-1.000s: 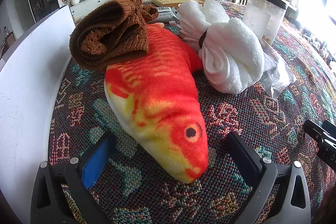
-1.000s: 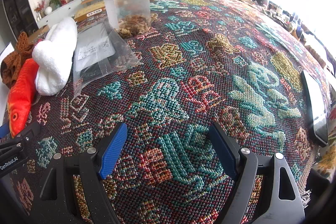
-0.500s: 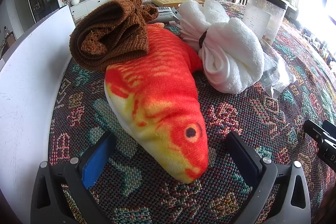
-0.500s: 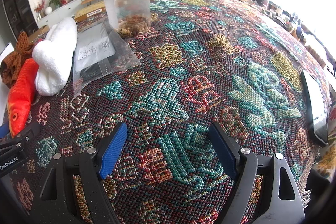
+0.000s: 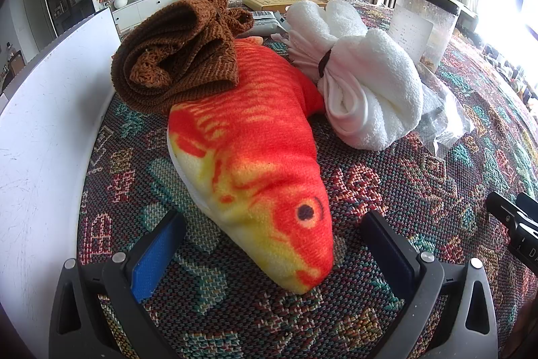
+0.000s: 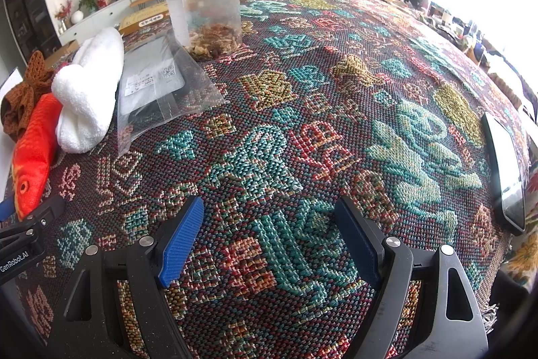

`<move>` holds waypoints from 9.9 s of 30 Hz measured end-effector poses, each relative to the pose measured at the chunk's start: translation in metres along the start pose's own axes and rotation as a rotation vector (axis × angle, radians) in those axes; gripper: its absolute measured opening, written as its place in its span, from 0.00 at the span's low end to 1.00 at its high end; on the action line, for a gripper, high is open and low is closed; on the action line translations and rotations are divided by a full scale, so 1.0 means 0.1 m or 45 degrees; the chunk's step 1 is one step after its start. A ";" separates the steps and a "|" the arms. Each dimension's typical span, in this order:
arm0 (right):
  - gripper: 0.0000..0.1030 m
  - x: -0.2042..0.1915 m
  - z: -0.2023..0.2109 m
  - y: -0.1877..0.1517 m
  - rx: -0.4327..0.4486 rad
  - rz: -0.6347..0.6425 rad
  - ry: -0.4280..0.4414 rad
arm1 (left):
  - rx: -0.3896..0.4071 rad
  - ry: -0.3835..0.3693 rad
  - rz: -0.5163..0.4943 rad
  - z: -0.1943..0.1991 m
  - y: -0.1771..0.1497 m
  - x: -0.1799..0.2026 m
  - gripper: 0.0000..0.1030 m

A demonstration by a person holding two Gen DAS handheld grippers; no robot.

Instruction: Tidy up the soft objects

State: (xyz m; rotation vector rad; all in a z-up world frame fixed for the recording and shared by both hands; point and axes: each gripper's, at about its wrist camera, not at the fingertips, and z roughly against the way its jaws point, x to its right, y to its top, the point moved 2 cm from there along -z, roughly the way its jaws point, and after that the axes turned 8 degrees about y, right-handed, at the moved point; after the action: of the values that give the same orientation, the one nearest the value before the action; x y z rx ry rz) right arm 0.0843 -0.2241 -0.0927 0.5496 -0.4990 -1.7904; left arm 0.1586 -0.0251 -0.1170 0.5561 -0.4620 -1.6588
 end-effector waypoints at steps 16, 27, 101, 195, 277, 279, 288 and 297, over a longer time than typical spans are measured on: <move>0.81 0.00 0.00 0.00 0.000 -0.001 0.000 | 0.000 -0.001 0.000 0.00 0.00 0.01 1.00; 0.81 0.00 0.00 0.01 0.000 -0.001 0.001 | 0.000 0.000 0.000 0.00 0.00 0.00 1.00; 0.82 0.00 -0.02 0.01 0.002 0.000 0.000 | -0.050 0.038 0.159 -0.01 1.15 -0.67 1.00; 0.74 -2.13 0.84 0.13 -0.044 0.521 0.784 | 0.250 0.132 0.617 2.21 -0.93 -2.70 0.83; 0.80 -0.22 0.10 0.05 0.070 0.086 0.249 | -0.005 0.053 0.076 0.38 -0.64 -0.31 1.00; 0.80 -0.21 0.12 0.22 0.111 0.082 0.290 | -0.005 0.053 0.076 0.38 -0.64 -0.31 1.00; 0.80 -0.77 -0.61 1.24 -0.123 0.288 0.358 | -0.004 0.053 0.076 0.39 -0.65 -0.31 1.00; 0.86 -0.99 -1.12 1.31 -0.275 0.259 0.352 | -0.004 0.053 0.077 0.39 -0.65 -0.30 1.00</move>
State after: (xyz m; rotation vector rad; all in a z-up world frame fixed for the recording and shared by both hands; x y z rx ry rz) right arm 0.2759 -0.1704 -0.0941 0.5628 -0.1619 -1.5219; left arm 0.0877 0.0145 -0.1212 0.5684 -0.4417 -1.5873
